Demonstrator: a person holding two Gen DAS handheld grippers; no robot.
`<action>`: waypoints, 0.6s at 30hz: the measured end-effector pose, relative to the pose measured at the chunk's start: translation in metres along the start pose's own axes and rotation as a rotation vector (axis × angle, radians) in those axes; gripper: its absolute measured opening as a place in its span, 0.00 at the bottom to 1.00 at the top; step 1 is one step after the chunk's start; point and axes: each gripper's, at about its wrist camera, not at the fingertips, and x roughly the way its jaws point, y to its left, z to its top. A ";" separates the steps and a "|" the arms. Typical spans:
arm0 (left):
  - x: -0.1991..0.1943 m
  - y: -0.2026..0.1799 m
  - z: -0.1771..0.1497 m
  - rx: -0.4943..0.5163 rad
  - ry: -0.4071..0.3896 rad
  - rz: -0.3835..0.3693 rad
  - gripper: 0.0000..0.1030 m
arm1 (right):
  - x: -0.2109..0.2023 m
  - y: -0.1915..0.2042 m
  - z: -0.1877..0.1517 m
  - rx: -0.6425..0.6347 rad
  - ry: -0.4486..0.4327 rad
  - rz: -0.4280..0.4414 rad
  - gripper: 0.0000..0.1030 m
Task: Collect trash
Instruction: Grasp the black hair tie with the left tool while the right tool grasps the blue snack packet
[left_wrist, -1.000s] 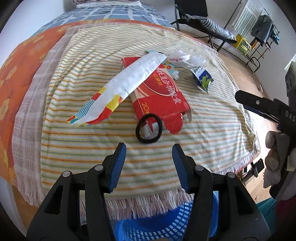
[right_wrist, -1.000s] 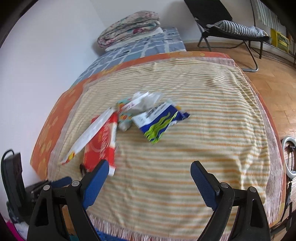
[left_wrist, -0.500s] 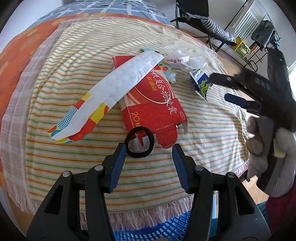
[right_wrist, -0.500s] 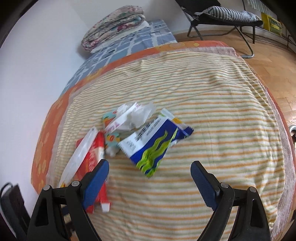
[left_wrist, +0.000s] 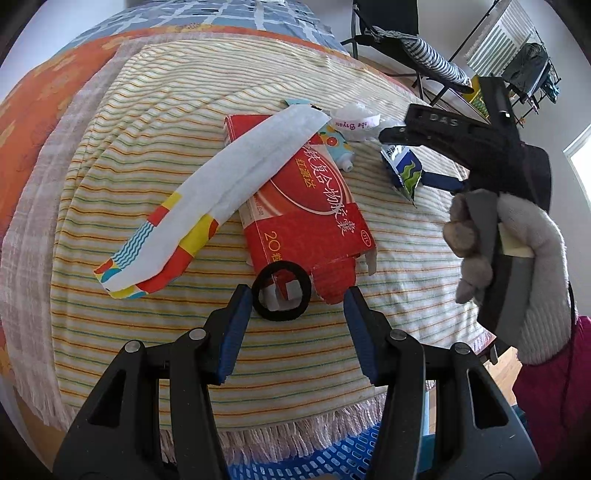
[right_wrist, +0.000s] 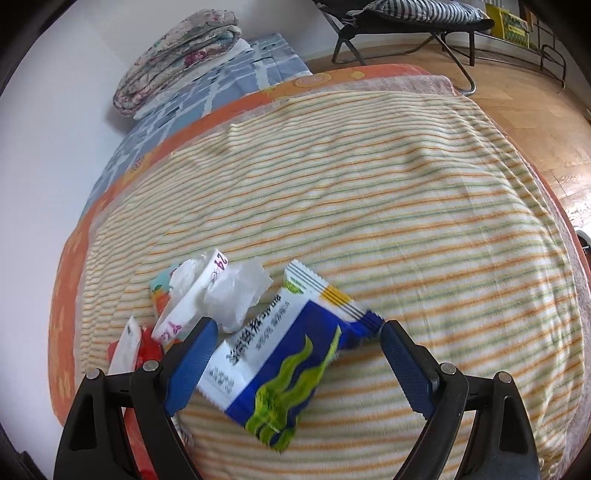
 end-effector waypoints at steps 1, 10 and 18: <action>0.000 0.001 0.000 -0.002 0.000 0.000 0.51 | 0.002 0.003 0.000 -0.012 -0.002 -0.013 0.89; 0.002 0.008 -0.001 -0.002 0.010 0.010 0.51 | 0.006 0.016 -0.009 -0.174 0.002 -0.100 0.88; 0.010 0.008 -0.001 -0.004 0.016 0.021 0.51 | -0.003 0.008 -0.022 -0.247 0.022 -0.108 0.76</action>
